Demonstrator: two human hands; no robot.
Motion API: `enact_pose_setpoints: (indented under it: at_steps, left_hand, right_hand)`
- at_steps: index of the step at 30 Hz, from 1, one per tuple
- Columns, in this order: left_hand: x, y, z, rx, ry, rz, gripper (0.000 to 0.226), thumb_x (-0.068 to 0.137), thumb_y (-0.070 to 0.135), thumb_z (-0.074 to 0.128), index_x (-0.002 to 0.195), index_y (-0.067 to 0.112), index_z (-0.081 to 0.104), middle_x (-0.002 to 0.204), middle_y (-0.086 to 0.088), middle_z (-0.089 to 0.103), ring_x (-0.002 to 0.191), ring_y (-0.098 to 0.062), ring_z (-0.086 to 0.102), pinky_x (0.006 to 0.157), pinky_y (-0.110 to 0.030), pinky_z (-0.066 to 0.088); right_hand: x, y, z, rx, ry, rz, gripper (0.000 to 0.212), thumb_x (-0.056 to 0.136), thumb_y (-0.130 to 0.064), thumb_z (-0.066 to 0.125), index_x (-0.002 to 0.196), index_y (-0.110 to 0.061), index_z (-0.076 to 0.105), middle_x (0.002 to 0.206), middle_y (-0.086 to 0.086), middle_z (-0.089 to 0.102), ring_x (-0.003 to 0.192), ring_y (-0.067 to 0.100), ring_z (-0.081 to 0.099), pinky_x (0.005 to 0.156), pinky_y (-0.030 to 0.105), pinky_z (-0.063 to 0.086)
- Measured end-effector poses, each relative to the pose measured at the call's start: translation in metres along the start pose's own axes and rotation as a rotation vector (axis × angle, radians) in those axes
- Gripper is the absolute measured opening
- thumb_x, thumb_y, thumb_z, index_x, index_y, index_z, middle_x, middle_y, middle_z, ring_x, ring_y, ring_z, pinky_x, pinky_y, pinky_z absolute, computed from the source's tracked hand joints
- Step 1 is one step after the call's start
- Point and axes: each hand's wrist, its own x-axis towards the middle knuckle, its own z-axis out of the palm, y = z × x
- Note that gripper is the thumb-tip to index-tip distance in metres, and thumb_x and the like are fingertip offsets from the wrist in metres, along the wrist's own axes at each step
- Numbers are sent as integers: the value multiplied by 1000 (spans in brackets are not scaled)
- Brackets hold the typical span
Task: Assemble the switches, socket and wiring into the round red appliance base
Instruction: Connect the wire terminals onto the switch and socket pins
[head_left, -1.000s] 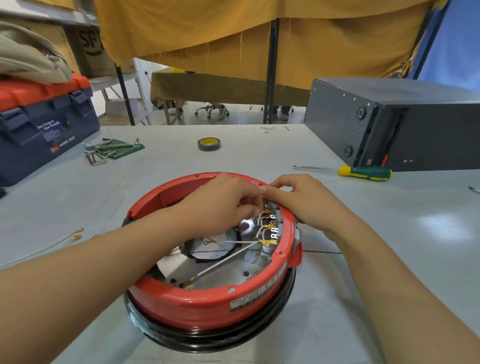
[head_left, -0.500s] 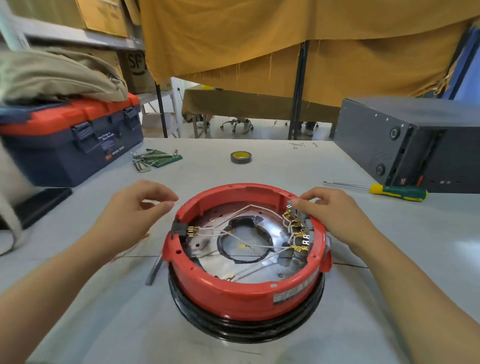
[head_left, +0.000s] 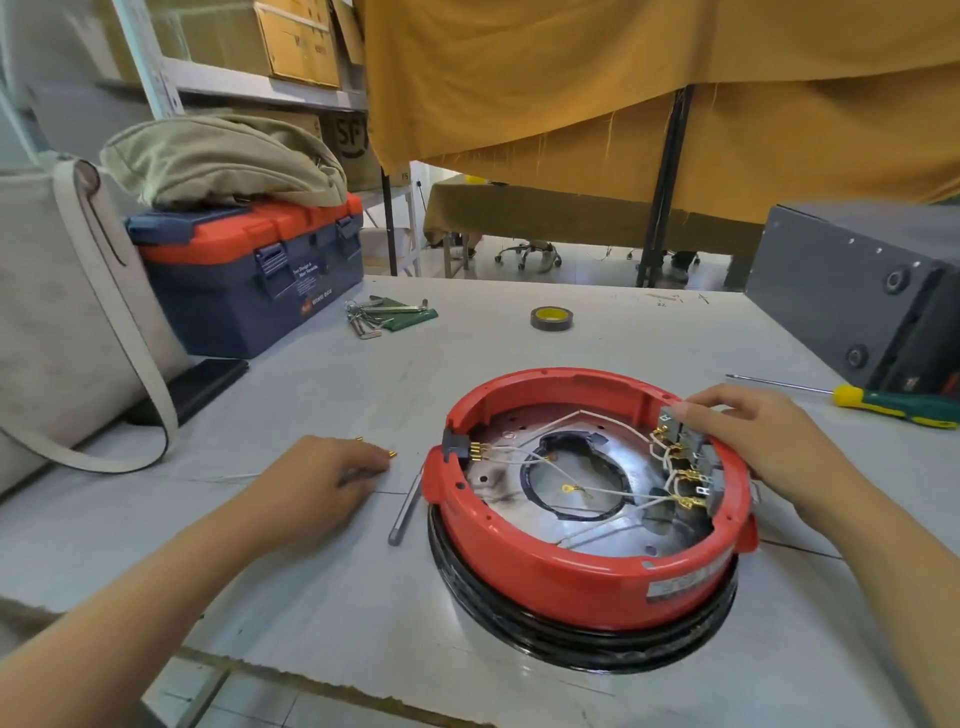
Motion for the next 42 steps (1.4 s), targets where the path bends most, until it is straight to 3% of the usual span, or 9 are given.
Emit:
enact_pose_setpoints:
  at_steps: [6, 9, 15, 20, 25, 29, 34, 37, 42]
  left_hand:
    - [9, 4, 2, -13, 58, 14, 17, 88, 10, 60, 99, 18, 71, 104, 11, 66, 90, -5, 58, 74, -2, 33]
    - [15, 9, 5, -69, 121, -28, 11, 82, 8, 67, 84, 18, 64, 83, 6, 66, 72, -3, 54, 62, -2, 36]
    - [30, 15, 4, -136, 93, -142, 14, 79, 8, 70, 87, 15, 62, 75, 4, 61, 73, -13, 54, 57, -9, 36]
    - [36, 16, 4, -42, 13, -125, 9, 84, 10, 64, 89, 16, 69, 81, 6, 62, 72, -7, 52, 56, -6, 34]
    - [34, 15, 5, -37, 20, -109, 15, 84, 8, 61, 81, 22, 67, 74, 8, 62, 67, -3, 51, 54, -11, 34]
    - [35, 28, -4, -75, 202, -86, 14, 86, 8, 60, 85, 17, 70, 85, -1, 69, 74, -12, 56, 66, -23, 37]
    - [35, 85, -36, -254, 421, 125, 10, 86, 18, 62, 84, 25, 69, 74, 20, 62, 66, 12, 54, 56, -7, 36]
    - [34, 128, -40, -293, 270, 311, 10, 84, 18, 64, 84, 26, 71, 77, 16, 67, 73, 11, 56, 63, 0, 37]
    - [45, 182, -16, -280, -52, 433, 10, 84, 22, 66, 89, 26, 75, 75, 9, 69, 65, 1, 57, 56, -7, 41]
  right_hand:
    - [1, 0, 0, 10, -5, 8, 21, 75, -48, 70, 78, -26, 71, 62, 4, 69, 49, 17, 59, 60, 34, 47]
    - [1, 0, 0, 7, 1, 9, 21, 75, -48, 70, 77, -27, 71, 61, 3, 69, 46, 14, 59, 58, 31, 45]
    - [1, 1, 0, -7, 5, 8, 22, 77, -47, 69, 80, -25, 70, 60, -1, 69, 46, 12, 61, 55, 28, 43]
    - [2, 1, 1, -27, 16, 7, 22, 79, -45, 68, 82, -24, 70, 52, -5, 65, 41, 7, 57, 50, 22, 39]
    - [1, 0, 1, -33, 17, 2, 23, 79, -47, 67, 82, -24, 69, 62, 4, 69, 43, 10, 57, 53, 26, 43]
    - [0, -1, 0, -40, 17, 5, 23, 79, -49, 67, 82, -26, 69, 65, 4, 71, 49, 16, 62, 53, 23, 45]
    - [1, -1, -2, -86, -12, 1, 27, 78, -54, 65, 84, -28, 68, 66, 10, 70, 47, 14, 61, 50, 20, 45]
    - [0, -3, -6, -135, -93, 14, 33, 75, -62, 61, 88, -33, 65, 67, 6, 72, 58, 17, 67, 60, 29, 51]
    - [-1, -5, -8, -188, -127, -14, 23, 81, -52, 61, 92, -32, 64, 60, -2, 70, 50, 4, 63, 52, 19, 42]
